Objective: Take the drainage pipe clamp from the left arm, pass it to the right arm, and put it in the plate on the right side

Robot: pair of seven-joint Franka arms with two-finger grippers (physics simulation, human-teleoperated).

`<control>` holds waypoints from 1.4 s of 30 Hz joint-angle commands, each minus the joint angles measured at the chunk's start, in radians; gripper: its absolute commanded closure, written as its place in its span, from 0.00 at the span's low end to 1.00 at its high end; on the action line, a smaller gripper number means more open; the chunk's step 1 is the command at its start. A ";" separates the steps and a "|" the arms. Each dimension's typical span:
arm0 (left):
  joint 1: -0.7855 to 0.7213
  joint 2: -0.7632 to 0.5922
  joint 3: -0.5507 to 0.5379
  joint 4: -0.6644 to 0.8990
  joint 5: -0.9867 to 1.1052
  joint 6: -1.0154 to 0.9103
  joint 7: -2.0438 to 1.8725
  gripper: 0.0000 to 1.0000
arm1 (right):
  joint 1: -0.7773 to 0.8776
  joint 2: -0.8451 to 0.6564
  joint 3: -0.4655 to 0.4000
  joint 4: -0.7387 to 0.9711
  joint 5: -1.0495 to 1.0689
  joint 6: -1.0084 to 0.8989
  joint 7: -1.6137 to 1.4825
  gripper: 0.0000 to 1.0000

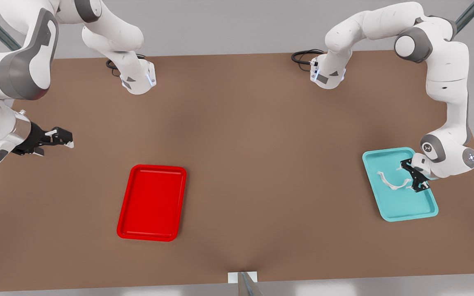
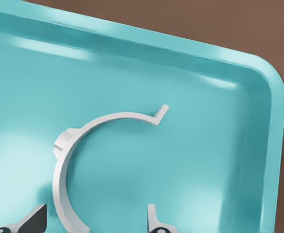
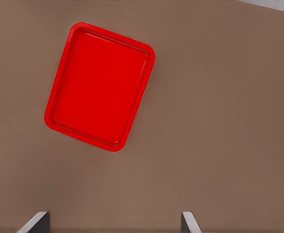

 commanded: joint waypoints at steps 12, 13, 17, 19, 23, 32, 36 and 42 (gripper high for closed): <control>-0.013 0.003 0.000 0.002 0.004 -0.017 -0.055 0.24 | -0.001 0.002 -0.001 0.000 0.003 -0.001 -0.040 0.00; -0.014 0.005 0.000 0.004 0.004 -0.017 -0.055 0.26 | -0.001 0.002 -0.001 0.000 0.002 -0.001 -0.040 0.00; -0.020 0.006 0.001 0.004 0.006 -0.017 -0.068 0.43 | -0.006 0.004 -0.001 0.000 0.003 -0.001 -0.048 0.00; -0.022 0.006 0.003 0.004 0.007 -0.017 -0.073 0.53 | -0.007 0.005 -0.001 0.000 0.003 0.000 -0.054 0.00; -0.030 0.006 0.005 0.005 0.015 -0.017 -0.095 0.79 | -0.013 0.005 -0.001 0.000 0.003 0.000 -0.063 0.00; -0.099 -0.061 0.008 0.045 0.052 -0.134 -0.163 0.79 | -0.026 0.013 -0.001 0.000 0.005 0.000 -0.082 0.00; -0.205 -0.184 -0.017 0.079 0.078 -0.384 -0.456 0.79 | -0.032 0.014 -0.001 0.000 0.005 0.000 -0.096 0.00; -0.240 -0.259 -0.190 0.105 -0.241 -0.459 -1.241 0.79 | -0.032 0.014 0.000 0.000 0.005 0.000 -0.094 0.00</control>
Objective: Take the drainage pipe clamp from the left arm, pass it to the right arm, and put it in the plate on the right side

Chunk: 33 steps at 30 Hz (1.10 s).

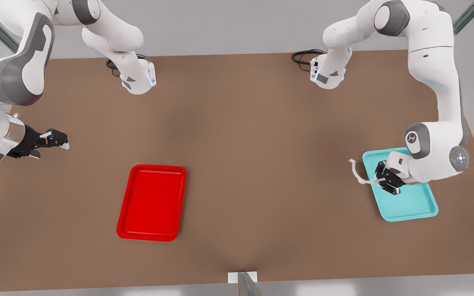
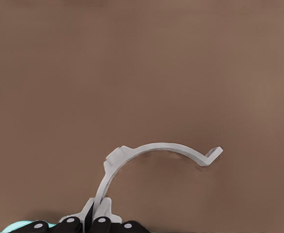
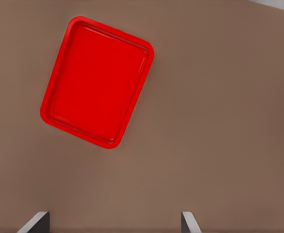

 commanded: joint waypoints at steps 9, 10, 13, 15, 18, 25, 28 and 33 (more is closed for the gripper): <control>-0.390 0.103 -0.031 0.189 -0.167 0.206 -1.731 0.79 | 0.026 -0.003 0.069 -0.001 0.163 -0.025 -0.011 0.00; -0.431 0.135 -0.026 0.235 -0.156 0.243 -1.779 0.79 | 0.029 -0.003 0.095 -0.001 0.163 -0.025 0.032 0.00; -0.525 0.202 -0.023 0.293 -0.116 0.390 -1.871 0.79 | 0.032 -0.003 0.210 0.005 0.153 -0.024 0.174 0.00; -0.571 0.222 -0.025 0.293 -0.116 0.429 -1.866 0.79 | 0.080 -0.003 0.256 0.022 0.123 -0.016 0.291 0.00; -0.591 0.228 -0.025 0.305 -0.116 0.429 -1.854 0.79 | 0.115 -0.003 0.260 0.027 0.116 -0.011 0.345 0.00; -0.640 0.233 -0.038 0.336 -0.121 0.470 -1.886 0.79 | 0.313 0.190 0.259 0.042 -0.064 0.263 0.538 0.00; -0.642 0.228 -0.048 0.338 -0.121 0.470 -1.900 0.79 | 0.328 0.247 0.259 0.040 -0.065 0.358 0.538 0.00; -0.663 0.239 -0.037 0.336 -0.116 0.470 -1.891 0.79 | 0.373 0.287 0.265 0.039 -0.062 0.434 0.542 0.00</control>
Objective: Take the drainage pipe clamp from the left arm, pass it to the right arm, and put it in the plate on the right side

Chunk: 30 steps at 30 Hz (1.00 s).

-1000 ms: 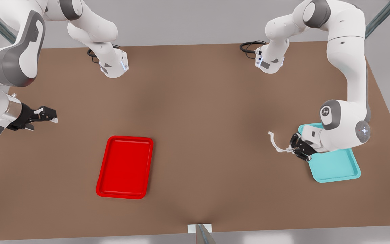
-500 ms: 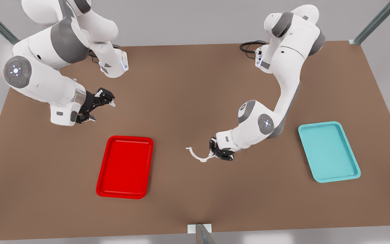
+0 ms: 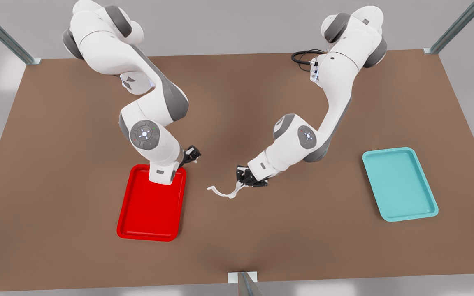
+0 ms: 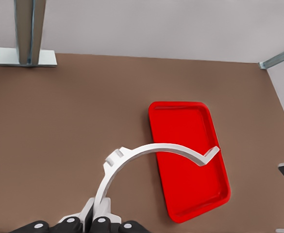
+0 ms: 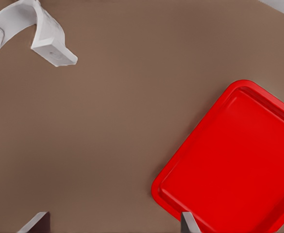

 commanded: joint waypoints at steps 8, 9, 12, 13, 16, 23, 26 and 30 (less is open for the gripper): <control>-0.031 0.010 0.008 0.000 -0.001 0.011 -0.332 0.79 | 0.056 0.075 0.001 0.017 -0.002 0.278 0.244 0.00; -0.034 0.010 0.008 0.000 -0.001 0.011 -0.332 0.79 | 0.063 0.098 0.001 0.049 -0.004 0.279 0.248 0.00; -0.034 0.010 0.008 0.000 -0.001 0.011 -0.332 0.79 | 0.075 0.125 -0.005 0.075 -0.004 0.324 0.245 0.00; -0.033 0.010 0.008 0.000 -0.001 0.011 -0.332 0.79 | 0.076 0.132 -0.005 0.075 -0.004 0.344 0.245 0.00; -0.034 0.010 0.008 0.000 -0.001 0.011 -0.333 0.79 | 0.089 0.138 -0.011 0.074 -0.008 0.385 0.243 0.00; -0.034 0.010 0.008 0.000 -0.001 0.011 -0.333 0.79 | 0.089 0.161 -0.011 0.066 -0.063 0.465 0.243 0.01; -0.034 0.010 0.008 0.000 -0.001 0.011 -0.332 0.79 | 0.081 0.167 -0.013 0.065 -0.063 0.487 0.228 0.01; -0.034 0.010 0.008 0.000 0.001 0.011 -0.329 0.79 | 0.061 0.173 -0.011 0.056 -0.054 0.500 0.076 0.04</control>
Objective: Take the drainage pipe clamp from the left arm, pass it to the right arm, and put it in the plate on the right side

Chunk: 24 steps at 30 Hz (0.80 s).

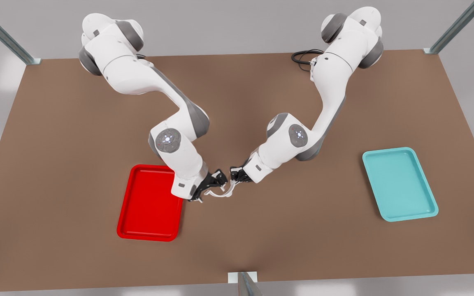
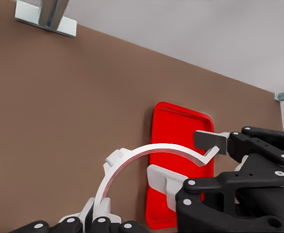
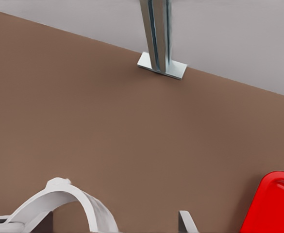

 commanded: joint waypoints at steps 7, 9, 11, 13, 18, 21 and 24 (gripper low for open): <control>-0.002 -0.003 0.000 0.001 0.058 -0.004 -0.060 0.79 | -0.004 -0.002 0.005 -0.029 0.003 0.032 -0.183 0.14; -0.002 -0.003 0.000 0.001 0.058 -0.004 -0.061 0.79 | -0.004 -0.002 0.005 -0.029 0.003 0.032 -0.183 0.34; -0.003 -0.003 0.000 0.001 0.059 -0.004 -0.061 0.79 | -0.004 -0.002 0.005 -0.029 0.003 0.032 -0.183 0.37; -0.008 -0.003 0.000 0.001 0.061 -0.004 -0.060 0.79 | -0.006 -0.002 0.005 -0.029 0.003 0.032 -0.183 0.40; -0.008 -0.001 0.000 0.001 0.061 -0.004 -0.060 0.79 | 0.005 -0.009 0.007 -0.028 -0.001 0.006 -0.182 0.41; -0.008 -0.001 0.000 0.001 0.062 -0.004 -0.060 0.79 | 0.006 -0.014 0.008 -0.029 -0.024 -0.016 -0.180 0.47; -0.008 -0.001 0.000 0.001 0.062 -0.004 -0.058 0.79 | 0.006 -0.014 0.010 -0.029 -0.024 -0.016 -0.180 0.59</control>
